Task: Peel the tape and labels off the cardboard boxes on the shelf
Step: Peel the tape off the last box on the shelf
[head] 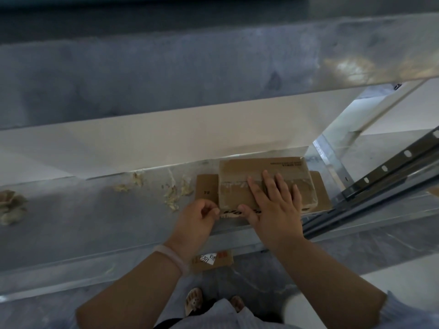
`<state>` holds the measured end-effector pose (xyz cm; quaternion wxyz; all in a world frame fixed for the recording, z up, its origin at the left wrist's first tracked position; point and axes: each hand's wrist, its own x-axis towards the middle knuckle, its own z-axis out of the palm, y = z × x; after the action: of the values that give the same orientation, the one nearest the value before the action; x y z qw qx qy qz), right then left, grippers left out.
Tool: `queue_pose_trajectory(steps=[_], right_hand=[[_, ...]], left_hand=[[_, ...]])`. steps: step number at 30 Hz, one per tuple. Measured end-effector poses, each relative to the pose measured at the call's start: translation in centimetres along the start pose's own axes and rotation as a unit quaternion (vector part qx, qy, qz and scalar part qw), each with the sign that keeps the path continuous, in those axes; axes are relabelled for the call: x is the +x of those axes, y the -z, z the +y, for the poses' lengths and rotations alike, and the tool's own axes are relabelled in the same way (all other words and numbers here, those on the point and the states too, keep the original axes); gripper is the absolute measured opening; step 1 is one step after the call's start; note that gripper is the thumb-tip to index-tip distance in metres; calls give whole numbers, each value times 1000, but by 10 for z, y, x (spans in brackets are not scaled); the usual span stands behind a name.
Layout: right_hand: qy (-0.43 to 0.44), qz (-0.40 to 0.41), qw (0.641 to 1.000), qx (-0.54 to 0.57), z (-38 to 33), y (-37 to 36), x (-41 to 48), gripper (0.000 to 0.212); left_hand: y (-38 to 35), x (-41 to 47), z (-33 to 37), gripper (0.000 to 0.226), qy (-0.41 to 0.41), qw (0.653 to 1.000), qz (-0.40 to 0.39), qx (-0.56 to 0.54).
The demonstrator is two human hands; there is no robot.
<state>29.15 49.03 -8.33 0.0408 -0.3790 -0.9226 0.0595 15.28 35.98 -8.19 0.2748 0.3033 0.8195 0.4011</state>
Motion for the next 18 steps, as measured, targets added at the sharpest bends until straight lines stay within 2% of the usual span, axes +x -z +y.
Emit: queue_pose_trajectory(steps=[7,13,18], right_hand=[[2,2,1000,-3,0,0,0,73],[2,2,1000,0,0,0,0,73],[5,-7,1000,-1,1,1,-1,74]], left_hand=[[-5,0,-2,13,17,1000,-5,26],[-8,-1,2,13,-21,996,27,84],[-11,4,3,19,37,995,-18,93]])
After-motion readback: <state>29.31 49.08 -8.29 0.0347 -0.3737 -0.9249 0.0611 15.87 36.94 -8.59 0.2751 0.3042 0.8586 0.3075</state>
